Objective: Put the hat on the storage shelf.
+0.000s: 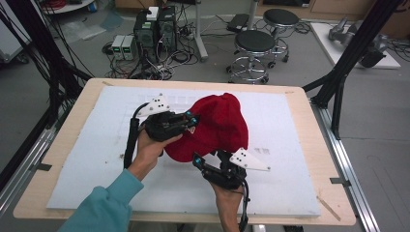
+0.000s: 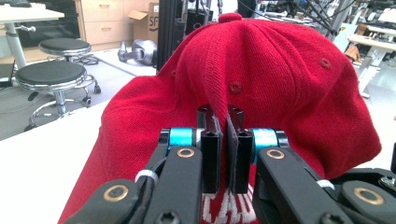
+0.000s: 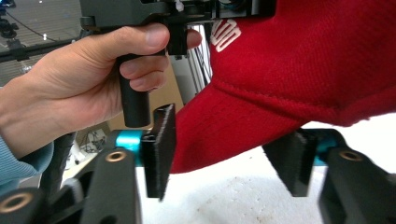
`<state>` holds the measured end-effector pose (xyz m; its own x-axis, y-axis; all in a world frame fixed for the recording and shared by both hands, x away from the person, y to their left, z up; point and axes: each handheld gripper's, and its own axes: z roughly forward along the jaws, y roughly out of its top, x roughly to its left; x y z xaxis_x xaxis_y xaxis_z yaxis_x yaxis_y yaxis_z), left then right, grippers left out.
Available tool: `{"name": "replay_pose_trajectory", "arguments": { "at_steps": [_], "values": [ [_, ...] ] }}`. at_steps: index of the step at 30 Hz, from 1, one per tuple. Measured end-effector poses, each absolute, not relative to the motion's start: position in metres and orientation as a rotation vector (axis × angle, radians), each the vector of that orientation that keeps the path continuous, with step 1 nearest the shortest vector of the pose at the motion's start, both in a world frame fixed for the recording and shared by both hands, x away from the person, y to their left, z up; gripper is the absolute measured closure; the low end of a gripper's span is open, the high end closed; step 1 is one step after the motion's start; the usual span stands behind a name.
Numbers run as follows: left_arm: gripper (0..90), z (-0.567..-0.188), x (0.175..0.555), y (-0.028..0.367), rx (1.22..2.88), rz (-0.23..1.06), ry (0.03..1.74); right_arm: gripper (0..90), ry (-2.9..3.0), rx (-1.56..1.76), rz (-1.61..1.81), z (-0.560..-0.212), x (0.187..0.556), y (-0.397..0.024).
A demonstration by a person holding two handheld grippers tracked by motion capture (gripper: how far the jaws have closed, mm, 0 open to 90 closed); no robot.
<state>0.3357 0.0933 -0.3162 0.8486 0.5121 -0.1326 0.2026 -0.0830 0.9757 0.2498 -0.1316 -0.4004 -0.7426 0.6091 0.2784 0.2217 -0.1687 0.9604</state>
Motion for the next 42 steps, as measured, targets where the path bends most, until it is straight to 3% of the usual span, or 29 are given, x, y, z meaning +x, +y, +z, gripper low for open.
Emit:
{"name": "replay_pose_trajectory", "arguments": {
  "at_steps": [6,17,31,33,36,38,40,42],
  "values": [
    [86.0,-0.317,0.334,0.091,1.666,0.278,0.551,56.6,1.824,0.988,2.003,-0.401,0.251,-0.134],
    [86.0,-0.320,0.333,0.088,1.676,0.264,0.516,82.5,1.877,1.011,2.089,-0.399,0.254,-0.140],
    [82.4,-0.321,0.333,0.088,1.670,0.252,0.501,85.4,1.888,1.033,2.077,-0.398,0.252,-0.142],
    [75.3,-0.322,0.333,0.087,1.669,0.251,0.497,85.3,1.890,1.045,2.060,-0.398,0.252,-0.143],
    [38.7,-0.323,0.334,0.087,1.687,0.239,0.536,85.4,1.893,1.052,2.054,-0.399,0.252,-0.144],
    [25.0,-0.324,0.336,0.087,1.706,0.211,0.573,85.4,1.894,1.055,2.050,-0.399,0.252,-0.145],
    [14.8,-0.324,0.336,0.089,1.719,0.213,0.573,85.4,1.896,1.057,2.039,-0.399,0.252,-0.145],
    [14.6,-0.323,0.336,0.092,1.709,0.220,0.575,85.4,1.896,1.058,2.032,-0.399,0.252,-0.146]
  ]
}}
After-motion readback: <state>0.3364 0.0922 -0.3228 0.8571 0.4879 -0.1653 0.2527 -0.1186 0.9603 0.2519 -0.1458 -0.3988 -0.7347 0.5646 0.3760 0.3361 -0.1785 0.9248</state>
